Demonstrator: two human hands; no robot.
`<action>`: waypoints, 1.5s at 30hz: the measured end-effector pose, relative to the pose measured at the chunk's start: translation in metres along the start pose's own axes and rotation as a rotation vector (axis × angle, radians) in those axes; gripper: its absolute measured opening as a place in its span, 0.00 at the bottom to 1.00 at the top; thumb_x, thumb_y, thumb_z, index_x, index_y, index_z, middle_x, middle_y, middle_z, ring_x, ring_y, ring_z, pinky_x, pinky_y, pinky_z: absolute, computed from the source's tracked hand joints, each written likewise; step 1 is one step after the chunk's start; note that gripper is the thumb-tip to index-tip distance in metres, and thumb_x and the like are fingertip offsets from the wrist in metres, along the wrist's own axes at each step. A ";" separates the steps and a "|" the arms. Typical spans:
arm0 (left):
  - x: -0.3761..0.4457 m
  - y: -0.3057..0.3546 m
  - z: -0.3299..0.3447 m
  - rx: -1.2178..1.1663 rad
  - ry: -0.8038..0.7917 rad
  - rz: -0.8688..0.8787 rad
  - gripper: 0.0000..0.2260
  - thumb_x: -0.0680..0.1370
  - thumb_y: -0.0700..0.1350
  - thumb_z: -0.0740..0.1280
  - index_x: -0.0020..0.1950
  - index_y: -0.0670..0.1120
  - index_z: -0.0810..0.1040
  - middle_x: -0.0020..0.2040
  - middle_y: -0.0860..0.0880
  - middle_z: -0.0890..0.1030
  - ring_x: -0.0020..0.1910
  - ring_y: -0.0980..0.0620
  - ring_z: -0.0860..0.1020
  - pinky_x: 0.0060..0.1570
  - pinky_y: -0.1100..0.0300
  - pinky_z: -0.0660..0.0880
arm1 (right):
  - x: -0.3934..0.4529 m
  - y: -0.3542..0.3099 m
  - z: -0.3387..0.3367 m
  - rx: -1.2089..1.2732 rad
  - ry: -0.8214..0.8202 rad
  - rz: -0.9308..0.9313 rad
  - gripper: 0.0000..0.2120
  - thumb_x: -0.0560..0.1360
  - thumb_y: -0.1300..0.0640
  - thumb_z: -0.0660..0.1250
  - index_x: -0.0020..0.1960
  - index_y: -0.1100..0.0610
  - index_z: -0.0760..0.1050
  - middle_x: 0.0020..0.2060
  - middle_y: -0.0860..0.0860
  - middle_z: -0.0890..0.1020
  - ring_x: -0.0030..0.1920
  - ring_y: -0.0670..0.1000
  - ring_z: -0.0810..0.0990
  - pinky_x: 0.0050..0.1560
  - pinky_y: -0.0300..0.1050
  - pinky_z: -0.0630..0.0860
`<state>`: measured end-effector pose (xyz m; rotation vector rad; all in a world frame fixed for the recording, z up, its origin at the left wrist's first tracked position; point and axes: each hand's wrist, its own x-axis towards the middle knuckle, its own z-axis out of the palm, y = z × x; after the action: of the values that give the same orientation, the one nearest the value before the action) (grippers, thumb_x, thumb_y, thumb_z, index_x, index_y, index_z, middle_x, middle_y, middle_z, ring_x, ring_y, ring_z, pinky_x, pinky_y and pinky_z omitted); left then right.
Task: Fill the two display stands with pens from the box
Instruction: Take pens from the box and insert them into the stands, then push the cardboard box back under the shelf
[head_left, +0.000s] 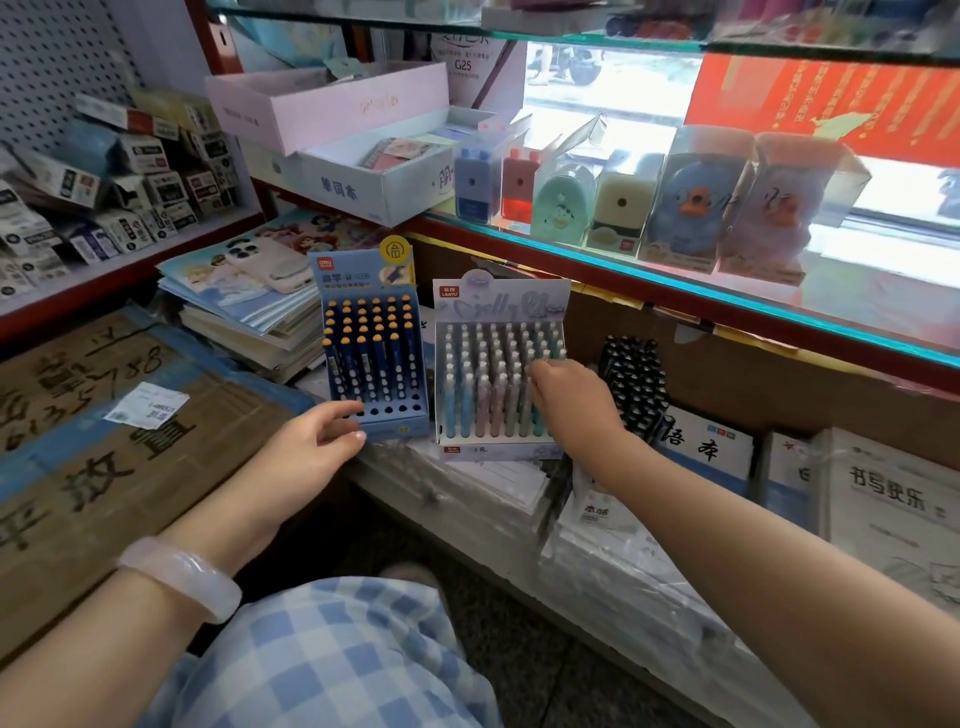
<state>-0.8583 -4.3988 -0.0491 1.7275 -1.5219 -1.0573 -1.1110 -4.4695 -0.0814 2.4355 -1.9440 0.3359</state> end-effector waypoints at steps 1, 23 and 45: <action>-0.001 0.000 0.000 0.001 0.000 -0.001 0.17 0.79 0.40 0.61 0.69 0.47 0.69 0.64 0.46 0.74 0.61 0.54 0.70 0.58 0.61 0.64 | 0.000 -0.002 -0.003 -0.038 -0.007 -0.006 0.09 0.75 0.68 0.63 0.54 0.60 0.73 0.50 0.56 0.78 0.52 0.56 0.75 0.42 0.46 0.72; -0.060 -0.036 -0.143 -0.159 0.435 -0.053 0.16 0.80 0.48 0.60 0.68 0.54 0.69 0.64 0.52 0.71 0.63 0.54 0.69 0.60 0.58 0.65 | 0.052 -0.180 -0.072 0.177 -0.304 -0.383 0.19 0.79 0.53 0.60 0.70 0.55 0.68 0.61 0.54 0.77 0.59 0.55 0.76 0.58 0.47 0.73; 0.177 -0.225 -0.295 0.582 0.625 -0.369 0.30 0.77 0.54 0.60 0.76 0.48 0.53 0.76 0.44 0.55 0.75 0.45 0.53 0.72 0.46 0.52 | 0.312 -0.451 0.152 0.443 -0.396 -0.706 0.19 0.79 0.55 0.61 0.67 0.61 0.70 0.61 0.59 0.76 0.62 0.58 0.73 0.59 0.49 0.71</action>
<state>-0.4852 -4.5561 -0.1220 2.4987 -1.1771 -0.1472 -0.5869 -4.6876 -0.1191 3.4817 -1.0064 0.2962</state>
